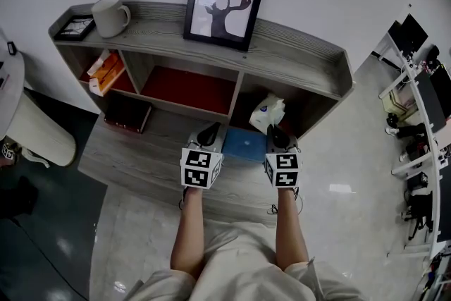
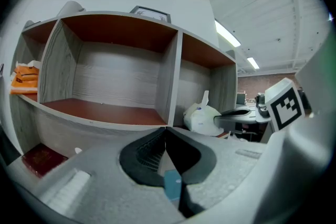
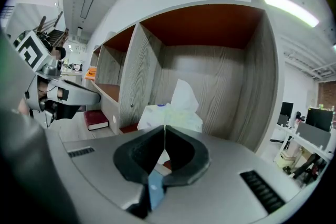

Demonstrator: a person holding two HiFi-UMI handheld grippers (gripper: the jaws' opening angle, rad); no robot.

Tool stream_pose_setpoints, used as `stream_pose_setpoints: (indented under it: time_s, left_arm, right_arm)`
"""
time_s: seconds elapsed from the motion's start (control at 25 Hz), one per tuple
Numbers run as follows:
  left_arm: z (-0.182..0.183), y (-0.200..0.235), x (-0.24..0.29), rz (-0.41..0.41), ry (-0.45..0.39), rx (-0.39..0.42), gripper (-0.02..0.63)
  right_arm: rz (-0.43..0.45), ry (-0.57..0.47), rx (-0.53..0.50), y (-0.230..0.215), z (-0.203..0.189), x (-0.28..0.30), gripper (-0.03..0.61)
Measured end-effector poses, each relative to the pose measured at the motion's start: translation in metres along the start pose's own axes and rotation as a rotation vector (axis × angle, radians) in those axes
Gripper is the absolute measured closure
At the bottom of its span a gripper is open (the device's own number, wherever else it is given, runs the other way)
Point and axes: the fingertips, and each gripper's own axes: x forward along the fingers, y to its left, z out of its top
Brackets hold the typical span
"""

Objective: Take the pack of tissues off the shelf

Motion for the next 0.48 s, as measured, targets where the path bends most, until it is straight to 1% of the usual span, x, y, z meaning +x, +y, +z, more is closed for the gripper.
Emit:
stream_pose_setpoints:
  time_s: [0.32,0.48]
  left_arm:
    - [0.002,0.004,-0.018,0.025,-0.003,-0.01,0.604]
    - [-0.004,0.005,-0.034,0.045,0.005,-0.026,0.604]
  right_arm:
    - [0.004,-0.074,0.016,-0.002,0.026,-0.016,0.562]
    - [0.022,-0.095,0.02,0.006,0.032,-0.023,0.561]
